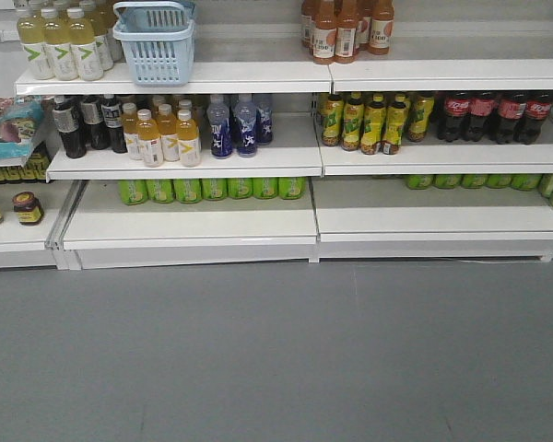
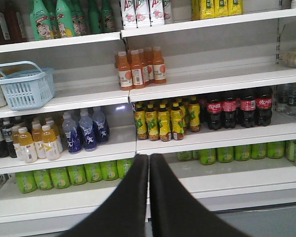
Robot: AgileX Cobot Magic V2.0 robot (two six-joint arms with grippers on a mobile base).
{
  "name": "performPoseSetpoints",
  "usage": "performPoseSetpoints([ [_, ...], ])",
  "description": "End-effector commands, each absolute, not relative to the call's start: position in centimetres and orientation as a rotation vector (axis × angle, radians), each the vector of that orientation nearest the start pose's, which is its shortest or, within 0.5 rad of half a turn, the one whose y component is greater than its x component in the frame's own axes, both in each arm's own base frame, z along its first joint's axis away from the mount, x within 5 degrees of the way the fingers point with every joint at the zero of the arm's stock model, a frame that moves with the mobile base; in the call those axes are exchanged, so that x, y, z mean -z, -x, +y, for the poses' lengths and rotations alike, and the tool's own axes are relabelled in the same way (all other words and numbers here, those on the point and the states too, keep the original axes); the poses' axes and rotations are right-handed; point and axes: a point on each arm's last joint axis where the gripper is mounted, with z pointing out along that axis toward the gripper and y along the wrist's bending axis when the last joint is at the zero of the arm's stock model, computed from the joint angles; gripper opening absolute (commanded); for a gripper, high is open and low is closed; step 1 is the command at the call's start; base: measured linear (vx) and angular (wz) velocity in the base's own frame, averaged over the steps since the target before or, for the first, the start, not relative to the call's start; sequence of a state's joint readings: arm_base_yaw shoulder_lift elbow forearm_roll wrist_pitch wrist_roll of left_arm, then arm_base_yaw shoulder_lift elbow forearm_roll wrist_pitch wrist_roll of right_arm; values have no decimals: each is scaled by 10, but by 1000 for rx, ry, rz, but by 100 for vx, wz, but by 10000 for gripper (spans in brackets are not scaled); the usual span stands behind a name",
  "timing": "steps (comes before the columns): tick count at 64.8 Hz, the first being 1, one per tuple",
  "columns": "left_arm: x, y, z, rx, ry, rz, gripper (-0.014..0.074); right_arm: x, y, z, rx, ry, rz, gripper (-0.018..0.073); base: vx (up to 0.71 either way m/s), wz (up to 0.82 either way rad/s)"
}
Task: Place coke in basket with both arms
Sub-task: 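Drive the base toward the shelf holding the light-blue basket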
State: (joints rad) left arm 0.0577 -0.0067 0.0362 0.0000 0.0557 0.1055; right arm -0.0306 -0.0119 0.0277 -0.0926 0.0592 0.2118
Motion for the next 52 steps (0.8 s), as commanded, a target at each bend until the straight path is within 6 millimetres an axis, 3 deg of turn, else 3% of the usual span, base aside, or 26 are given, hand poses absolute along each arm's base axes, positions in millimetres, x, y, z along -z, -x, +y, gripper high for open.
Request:
performPoseSetpoints([
  [1,-202,-56,3,-117,-19,1483,-6,-201,-56,-2,-60,-106,1485,-4,0,0],
  [52,-202,-56,3,-117,-19,1483,-6,-201,-56,-2,-60,-106,1485,-4,0,0],
])
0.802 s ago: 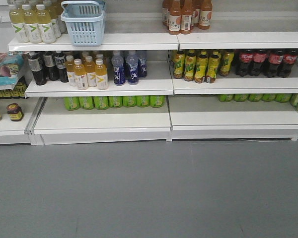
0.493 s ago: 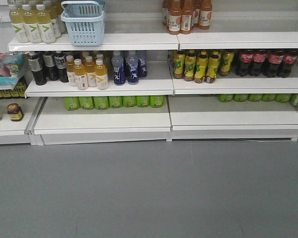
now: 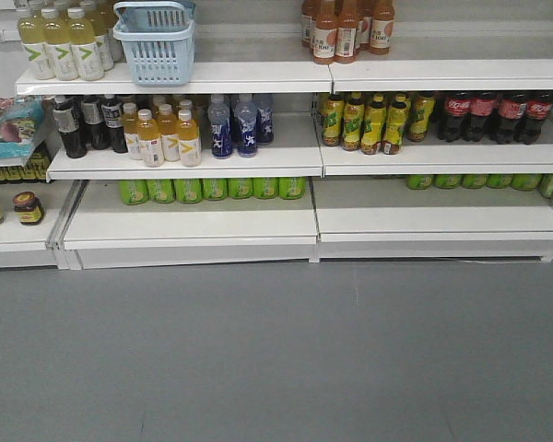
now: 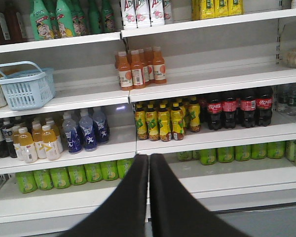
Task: Place coke in basket with both arms
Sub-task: 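Drive the base toward the shelf holding the light-blue basket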
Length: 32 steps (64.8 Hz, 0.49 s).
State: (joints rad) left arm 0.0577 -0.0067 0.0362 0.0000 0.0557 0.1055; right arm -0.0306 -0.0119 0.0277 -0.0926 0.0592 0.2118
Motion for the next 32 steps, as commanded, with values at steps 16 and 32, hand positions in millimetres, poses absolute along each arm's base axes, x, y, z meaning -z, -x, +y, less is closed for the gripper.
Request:
performPoseSetpoints([
  [16,-202,-56,3,-117,-19,1483,-6,-201,-56,-2,-60,-106,1485,-4,1,3],
  [32,-202,-56,3,-117,-19,1483,-6,-201,-56,-2,-60,-106,1485,-4,3,5],
])
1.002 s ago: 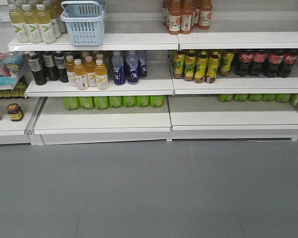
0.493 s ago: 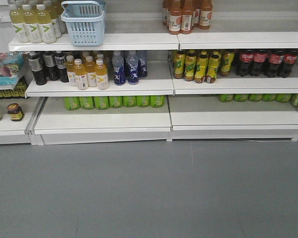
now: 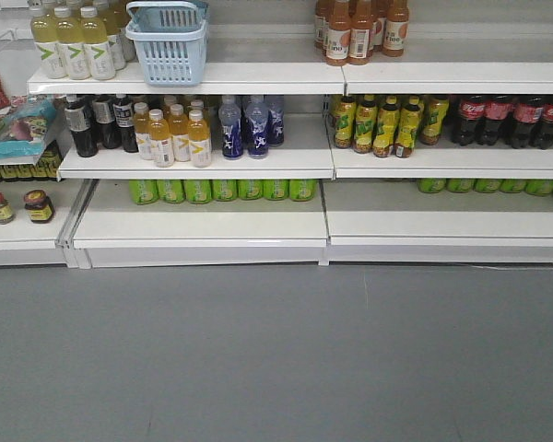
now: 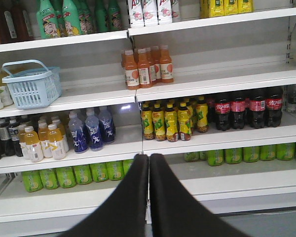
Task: Place coke in basket with both arms
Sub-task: 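Drive the base toward the shelf holding the light-blue basket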
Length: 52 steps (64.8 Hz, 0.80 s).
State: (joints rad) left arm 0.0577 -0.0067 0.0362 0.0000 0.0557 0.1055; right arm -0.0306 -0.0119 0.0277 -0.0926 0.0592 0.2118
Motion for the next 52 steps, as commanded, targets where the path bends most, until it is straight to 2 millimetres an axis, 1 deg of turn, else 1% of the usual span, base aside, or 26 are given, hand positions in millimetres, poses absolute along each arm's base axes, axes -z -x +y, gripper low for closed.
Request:
performPoseSetpoints([
  [1,-202,-56,3,-117,-19,1483,-6,-201,-56,-2,-60,-106,1485,-4,4,5],
  [26,-202,-56,2,-91,-42,1484,-8,-201,-56,-2,-60,-106,1485,-4,7,10],
  [52,-202,-56,1,-79,-53,1483,-8,-201,-56,-2,-60,-106,1485,-4,13,9],
])
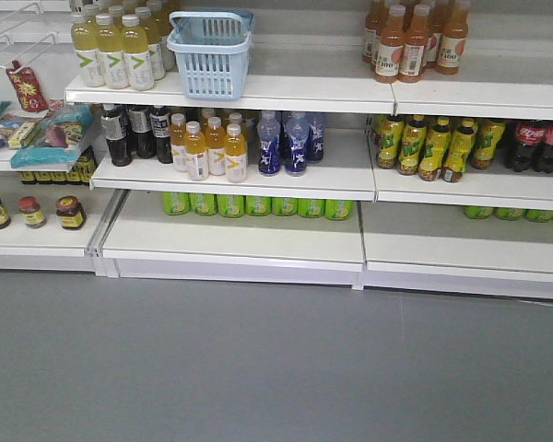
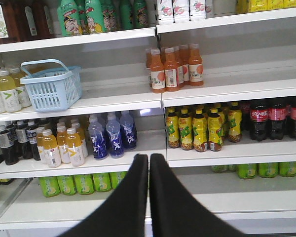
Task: Place coke in basket with both arms
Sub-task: 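Drive the base toward the shelf holding the light-blue basket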
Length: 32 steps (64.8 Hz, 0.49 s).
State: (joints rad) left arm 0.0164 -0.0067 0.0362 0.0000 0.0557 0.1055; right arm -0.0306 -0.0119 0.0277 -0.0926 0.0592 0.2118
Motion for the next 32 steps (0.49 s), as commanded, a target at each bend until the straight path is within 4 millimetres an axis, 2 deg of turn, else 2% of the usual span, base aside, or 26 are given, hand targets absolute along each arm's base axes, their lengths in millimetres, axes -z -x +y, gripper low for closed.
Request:
performPoseSetpoints([
  [1,-202,-56,1,-79,-53,1483,-8,-201,-56,-2,-60,-106,1485,-4,16,-1],
  [32,-202,-56,1,-79,-53,1483,-8,-201,-56,-2,-60,-106,1485,-4,18,-3],
])
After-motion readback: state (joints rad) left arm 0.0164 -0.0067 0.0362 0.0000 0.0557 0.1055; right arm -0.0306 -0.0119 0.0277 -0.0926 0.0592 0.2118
